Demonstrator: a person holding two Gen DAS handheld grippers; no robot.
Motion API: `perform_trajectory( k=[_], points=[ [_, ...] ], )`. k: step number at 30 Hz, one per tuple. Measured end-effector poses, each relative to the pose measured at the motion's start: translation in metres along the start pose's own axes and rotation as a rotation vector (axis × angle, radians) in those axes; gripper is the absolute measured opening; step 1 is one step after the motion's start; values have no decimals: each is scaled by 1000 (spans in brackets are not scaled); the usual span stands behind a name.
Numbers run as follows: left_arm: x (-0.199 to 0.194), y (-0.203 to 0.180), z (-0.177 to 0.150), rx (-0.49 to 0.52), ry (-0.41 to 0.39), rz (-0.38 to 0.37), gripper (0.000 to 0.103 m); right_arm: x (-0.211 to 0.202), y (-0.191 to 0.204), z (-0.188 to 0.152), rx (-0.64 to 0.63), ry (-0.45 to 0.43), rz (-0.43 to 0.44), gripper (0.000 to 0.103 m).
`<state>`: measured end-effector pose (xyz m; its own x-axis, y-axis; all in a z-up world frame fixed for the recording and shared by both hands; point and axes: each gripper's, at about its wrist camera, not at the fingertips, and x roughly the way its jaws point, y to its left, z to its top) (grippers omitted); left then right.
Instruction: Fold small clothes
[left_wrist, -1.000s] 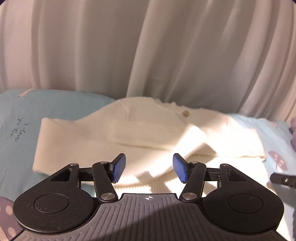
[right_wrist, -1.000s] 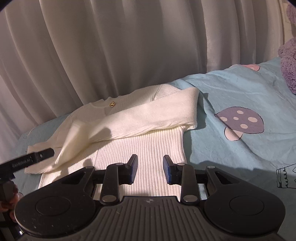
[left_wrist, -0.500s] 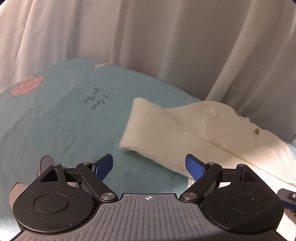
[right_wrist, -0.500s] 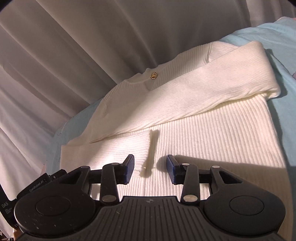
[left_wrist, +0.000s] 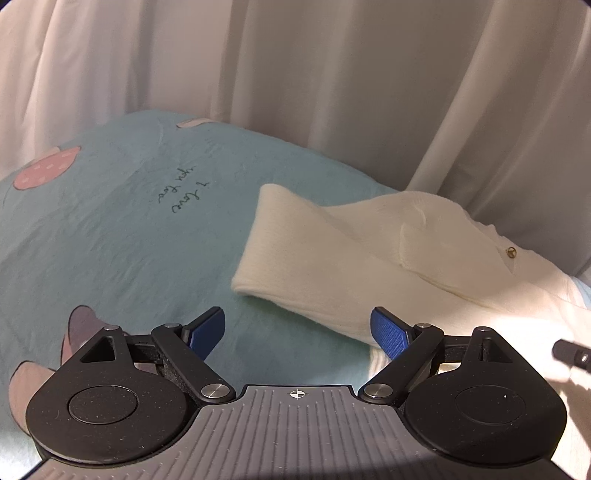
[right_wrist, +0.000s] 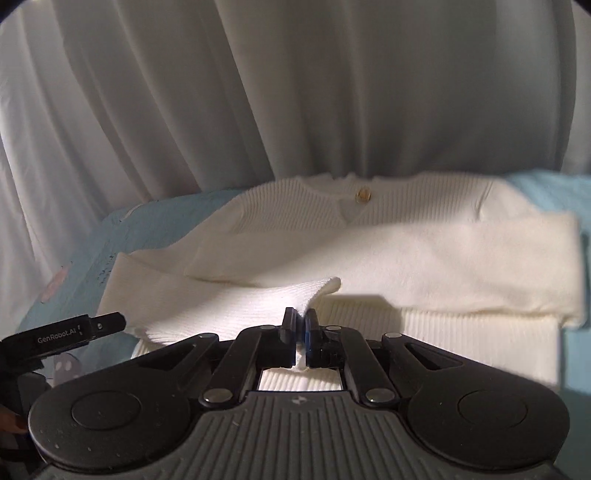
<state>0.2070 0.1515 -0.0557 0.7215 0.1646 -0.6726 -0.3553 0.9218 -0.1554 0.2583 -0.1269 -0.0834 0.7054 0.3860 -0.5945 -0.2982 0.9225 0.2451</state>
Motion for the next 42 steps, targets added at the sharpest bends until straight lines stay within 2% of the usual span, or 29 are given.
perform_trajectory(
  k=[2,4,9,14,15,18,19,24,26,28,32,35,36,37,38,40,41,42],
  points=[
    [1,-5,1,21,0,-12,90,-15,-2,13,-100,-99,-117,3],
    [3,-11,1,42,4,-22,90,-26,-18,25,-100,-154,-179,3],
    [17,-29,-4,114,45,-39,90,-25,-71,32,22,-130,-260,4],
    [28,-36,-1,150,39,-24,90,-15,-103,11,162,-70,-209,5],
    [30,-36,0,150,39,-23,90,-14,-106,8,187,-61,-199,8],
    [30,-35,3,139,38,-27,90,-8,-113,-1,249,-40,-159,26],
    [30,-34,3,136,38,-28,90,-8,-114,-4,258,-33,-158,27],
    [28,-26,1,127,55,-24,90,-11,-113,-8,268,-19,-142,30],
    [29,-22,0,118,59,-18,90,-17,-110,-11,275,-15,-166,30],
    [28,-19,0,107,57,-13,90,-27,-112,-20,348,-33,-144,32],
    [28,-18,0,106,56,-17,90,-24,-131,-37,577,-36,-26,32],
    [27,-20,-2,109,53,-16,91,-18,-140,-35,678,-64,-15,30],
    [27,-21,-2,113,53,-18,91,-16,-143,-35,713,-63,-6,24],
    [26,-23,-3,118,54,-20,91,-13,-145,-35,738,-56,9,13],
    [25,-24,-4,121,57,-26,91,-9,-145,-34,746,-44,24,8],
    [23,-25,-5,121,65,-46,91,-11,-138,-31,713,-44,20,6],
    [21,-26,-6,117,67,-67,91,-15,-133,-27,696,-61,41,6],
    [19,-27,-7,112,67,-95,90,-20,-130,-22,702,-86,103,6]
  ],
)
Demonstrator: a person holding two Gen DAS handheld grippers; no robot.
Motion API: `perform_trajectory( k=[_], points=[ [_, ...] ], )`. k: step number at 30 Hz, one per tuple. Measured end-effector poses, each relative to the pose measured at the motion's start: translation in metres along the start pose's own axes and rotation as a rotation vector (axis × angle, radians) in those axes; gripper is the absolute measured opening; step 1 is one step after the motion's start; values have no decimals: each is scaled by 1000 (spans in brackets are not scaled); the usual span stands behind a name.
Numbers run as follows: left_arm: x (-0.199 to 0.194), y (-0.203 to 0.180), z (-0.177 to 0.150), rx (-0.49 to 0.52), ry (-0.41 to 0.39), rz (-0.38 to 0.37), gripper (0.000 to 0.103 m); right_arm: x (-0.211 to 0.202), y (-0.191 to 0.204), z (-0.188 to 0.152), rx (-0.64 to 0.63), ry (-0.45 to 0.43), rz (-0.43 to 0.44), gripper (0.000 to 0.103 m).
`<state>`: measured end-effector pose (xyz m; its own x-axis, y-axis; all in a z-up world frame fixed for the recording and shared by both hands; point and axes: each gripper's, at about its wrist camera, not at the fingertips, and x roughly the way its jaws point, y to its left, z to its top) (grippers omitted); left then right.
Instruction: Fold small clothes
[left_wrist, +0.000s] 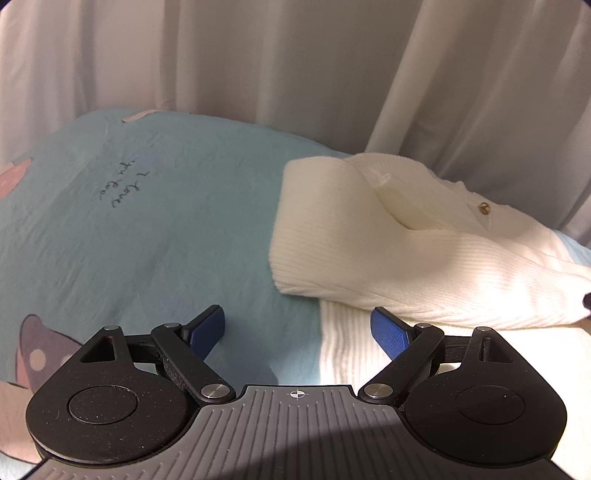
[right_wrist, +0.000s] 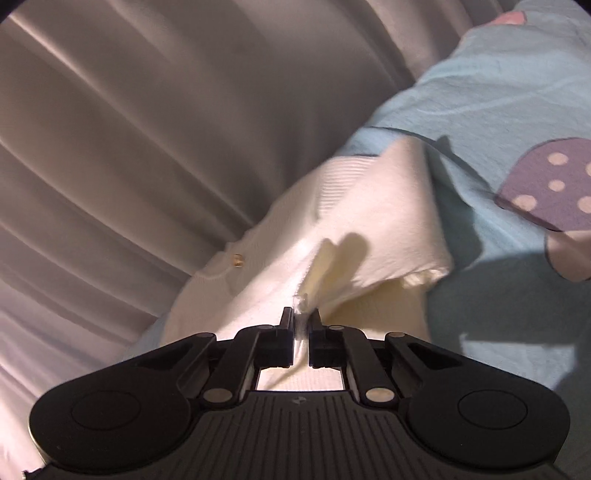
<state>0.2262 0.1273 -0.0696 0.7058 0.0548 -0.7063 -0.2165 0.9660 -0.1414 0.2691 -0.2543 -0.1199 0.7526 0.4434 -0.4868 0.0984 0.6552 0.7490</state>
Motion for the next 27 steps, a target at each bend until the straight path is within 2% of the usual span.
perform_trajectory(
  k=[3,7,10,13,17,18,21,22,25,27],
  points=[
    [-2,-10,-4,-1,-5,-122,90,-14,24,11,45,-19,191,6],
    [0,-38,-8,72,-17,-211,91,-27,56,22,34,-47,330,6],
    [0,-55,-12,113,-31,-201,93,-33,65,24,43,-56,385,5],
    [1,-63,-10,123,-67,-179,93,-36,67,22,29,-55,388,5],
    [15,-69,6,128,-127,1,92,-38,62,20,34,-55,377,5],
    [17,-66,9,117,-133,22,92,-39,60,20,35,-55,377,5],
    [21,-46,22,28,-142,65,91,-44,59,20,30,-56,371,5],
    [20,-38,25,-18,-153,61,87,-44,60,21,27,-56,375,5],
    [17,-22,38,-133,-186,22,86,-42,62,19,8,-45,385,5],
    [16,-21,44,-152,-208,13,86,-38,67,18,-8,-34,391,5]
  ],
)
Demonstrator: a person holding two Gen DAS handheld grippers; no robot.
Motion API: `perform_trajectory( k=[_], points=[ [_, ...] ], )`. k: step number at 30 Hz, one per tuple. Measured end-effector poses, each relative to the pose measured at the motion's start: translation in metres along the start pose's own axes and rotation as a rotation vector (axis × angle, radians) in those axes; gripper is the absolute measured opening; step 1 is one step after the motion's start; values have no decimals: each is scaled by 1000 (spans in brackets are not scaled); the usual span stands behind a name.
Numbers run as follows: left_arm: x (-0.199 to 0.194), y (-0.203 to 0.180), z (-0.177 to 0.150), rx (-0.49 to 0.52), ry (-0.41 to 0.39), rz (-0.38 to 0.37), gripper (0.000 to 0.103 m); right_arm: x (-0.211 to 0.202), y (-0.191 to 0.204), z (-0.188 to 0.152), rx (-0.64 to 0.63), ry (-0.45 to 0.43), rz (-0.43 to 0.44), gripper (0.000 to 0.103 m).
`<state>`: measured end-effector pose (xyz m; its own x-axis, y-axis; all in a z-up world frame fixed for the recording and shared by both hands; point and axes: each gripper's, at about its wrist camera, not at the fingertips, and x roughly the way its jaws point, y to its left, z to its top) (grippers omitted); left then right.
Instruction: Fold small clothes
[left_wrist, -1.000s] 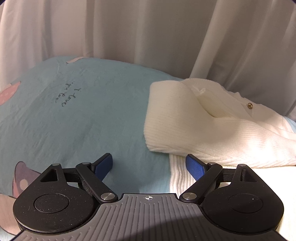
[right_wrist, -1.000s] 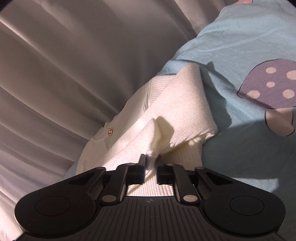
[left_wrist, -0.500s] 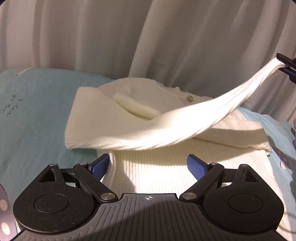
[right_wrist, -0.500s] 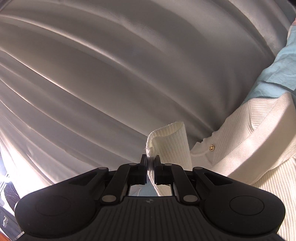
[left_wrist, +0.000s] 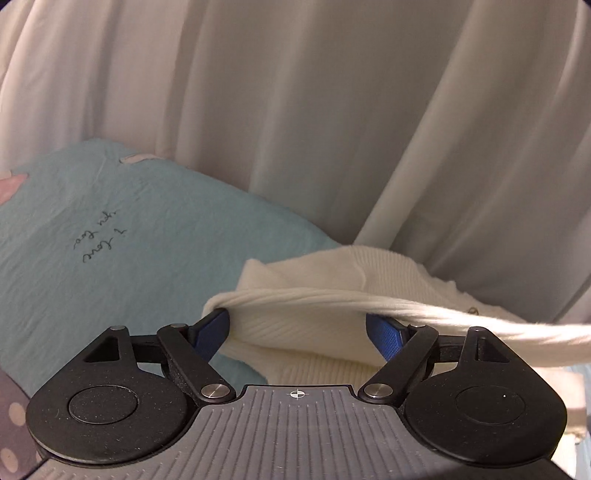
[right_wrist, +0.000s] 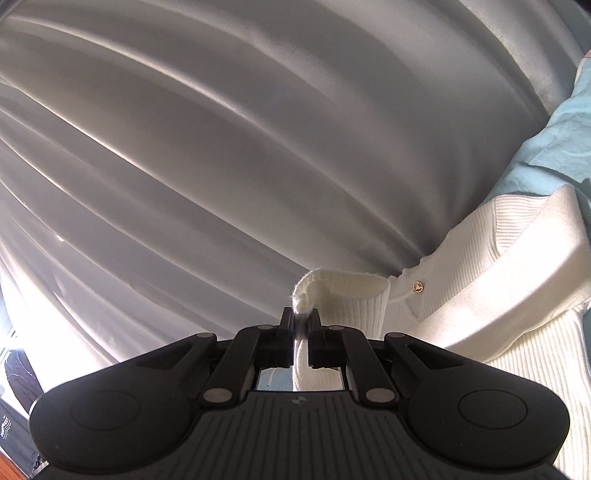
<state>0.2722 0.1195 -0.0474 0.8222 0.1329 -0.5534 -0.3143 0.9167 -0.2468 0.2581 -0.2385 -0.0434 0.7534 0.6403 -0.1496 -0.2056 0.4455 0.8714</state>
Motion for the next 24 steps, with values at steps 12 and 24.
perform_trajectory(
  k=[12,24],
  points=[
    [-12,13,31,-106,-42,-58,89,4,12,8,-77,-25,-6,5],
    [-19,49,-20,-313,339,-305,86,-22,-10,-7,-33,-35,-59,5]
  ],
)
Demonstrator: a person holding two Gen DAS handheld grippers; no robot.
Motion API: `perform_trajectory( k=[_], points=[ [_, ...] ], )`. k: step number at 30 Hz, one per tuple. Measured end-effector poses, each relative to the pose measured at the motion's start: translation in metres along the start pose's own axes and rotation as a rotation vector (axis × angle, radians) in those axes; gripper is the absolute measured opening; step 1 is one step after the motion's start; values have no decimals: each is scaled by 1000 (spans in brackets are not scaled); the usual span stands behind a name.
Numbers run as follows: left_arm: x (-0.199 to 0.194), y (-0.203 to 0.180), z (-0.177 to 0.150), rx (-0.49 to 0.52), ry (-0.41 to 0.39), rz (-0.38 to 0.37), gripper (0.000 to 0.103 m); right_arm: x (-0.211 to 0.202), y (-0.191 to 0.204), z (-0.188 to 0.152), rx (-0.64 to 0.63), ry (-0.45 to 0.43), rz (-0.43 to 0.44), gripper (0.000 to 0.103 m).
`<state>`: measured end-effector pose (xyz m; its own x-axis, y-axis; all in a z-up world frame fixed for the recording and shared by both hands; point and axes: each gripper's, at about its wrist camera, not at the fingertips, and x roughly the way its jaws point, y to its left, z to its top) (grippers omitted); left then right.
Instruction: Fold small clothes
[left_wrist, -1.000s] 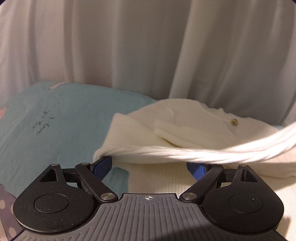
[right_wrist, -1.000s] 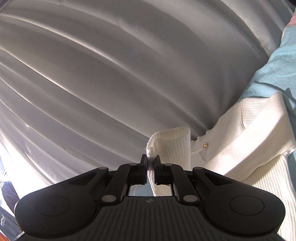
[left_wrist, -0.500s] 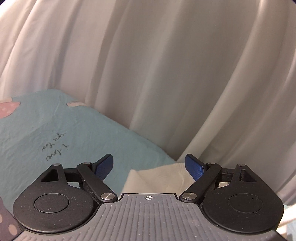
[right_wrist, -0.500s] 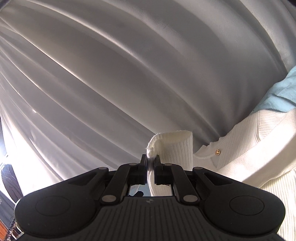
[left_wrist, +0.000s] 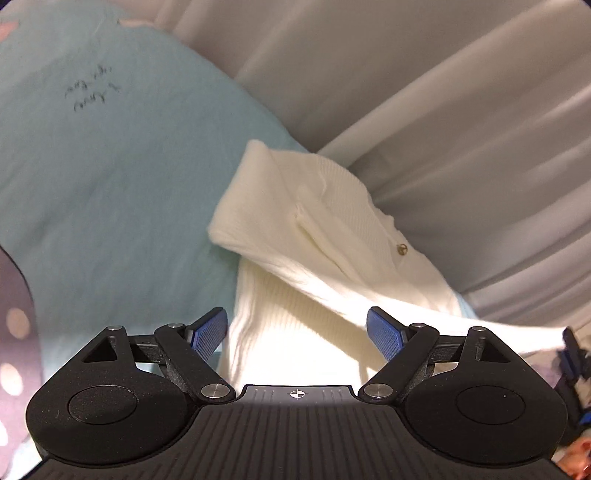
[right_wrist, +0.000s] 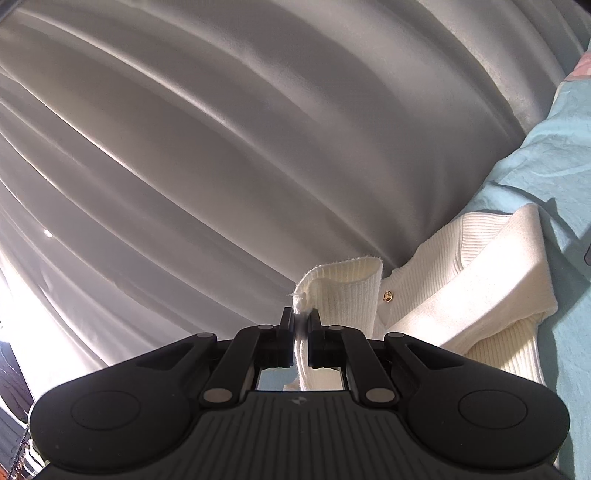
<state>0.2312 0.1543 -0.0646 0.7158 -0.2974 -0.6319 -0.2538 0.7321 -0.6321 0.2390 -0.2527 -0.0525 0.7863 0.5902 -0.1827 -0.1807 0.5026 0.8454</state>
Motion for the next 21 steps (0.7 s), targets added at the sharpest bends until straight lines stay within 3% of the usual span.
perform_trajectory(
  k=[5,6,8,10,16,19,21],
  points=[
    [24,8,12,-178,-31,-124,82,-2,4,0,-13,20,18,5],
    [28,8,16,-197,-31,-116,79,-2,6,-1,-18,25,23,5],
    [33,10,20,-237,-38,-94,65,-1,7,-4,-28,32,29,5],
    [36,15,29,-315,17,-24,47,-6,10,-4,-28,37,34,5],
    [-4,19,32,-301,-23,-60,47,-9,9,-4,-23,27,36,5],
    [-15,13,25,-267,-5,-112,49,-12,12,-3,-31,23,45,5],
    [-13,10,17,-248,34,-155,56,-11,14,-3,-32,25,56,5]
  ],
)
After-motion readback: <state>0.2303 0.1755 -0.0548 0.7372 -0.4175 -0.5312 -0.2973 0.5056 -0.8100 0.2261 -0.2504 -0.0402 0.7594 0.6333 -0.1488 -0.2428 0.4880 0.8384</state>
